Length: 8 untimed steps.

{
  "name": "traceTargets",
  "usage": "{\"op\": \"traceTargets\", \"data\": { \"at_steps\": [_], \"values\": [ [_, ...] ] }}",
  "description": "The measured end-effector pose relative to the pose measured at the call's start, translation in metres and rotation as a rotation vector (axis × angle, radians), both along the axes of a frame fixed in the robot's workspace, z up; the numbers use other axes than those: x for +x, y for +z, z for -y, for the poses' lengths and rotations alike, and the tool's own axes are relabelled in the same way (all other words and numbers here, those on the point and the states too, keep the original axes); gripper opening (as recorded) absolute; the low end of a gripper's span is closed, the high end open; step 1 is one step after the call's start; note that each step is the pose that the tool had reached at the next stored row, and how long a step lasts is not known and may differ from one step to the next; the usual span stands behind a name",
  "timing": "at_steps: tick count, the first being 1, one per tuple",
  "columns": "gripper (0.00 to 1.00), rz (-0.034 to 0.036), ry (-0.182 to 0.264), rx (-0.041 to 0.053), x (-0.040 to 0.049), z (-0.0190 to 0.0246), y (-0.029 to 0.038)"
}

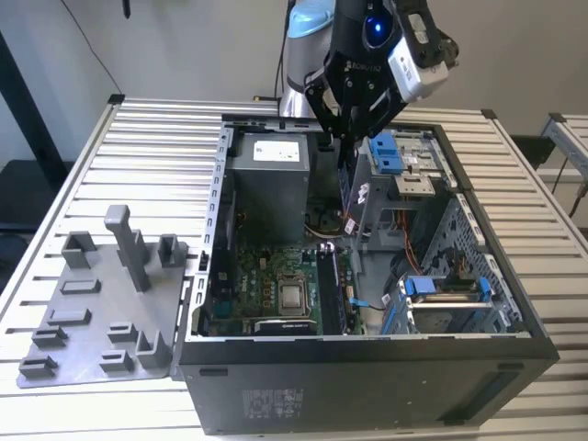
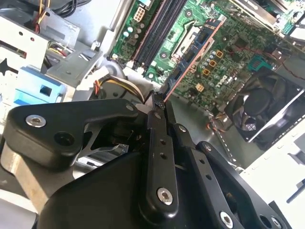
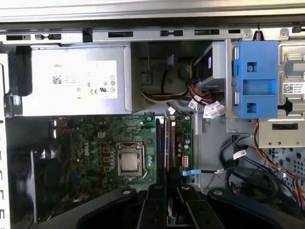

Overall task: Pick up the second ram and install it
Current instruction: 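Insert the second ram into the second slot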

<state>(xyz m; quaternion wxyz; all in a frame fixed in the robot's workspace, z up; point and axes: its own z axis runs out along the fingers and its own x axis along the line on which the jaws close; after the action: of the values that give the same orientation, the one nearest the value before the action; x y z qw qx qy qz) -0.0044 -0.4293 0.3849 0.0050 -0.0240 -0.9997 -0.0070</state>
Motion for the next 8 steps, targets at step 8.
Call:
{"op": "traceTargets", "data": {
  "at_steps": [8],
  "values": [
    [0.14,0.0,0.0,-0.0001,0.0,0.0,-0.0059]
  ]
}}
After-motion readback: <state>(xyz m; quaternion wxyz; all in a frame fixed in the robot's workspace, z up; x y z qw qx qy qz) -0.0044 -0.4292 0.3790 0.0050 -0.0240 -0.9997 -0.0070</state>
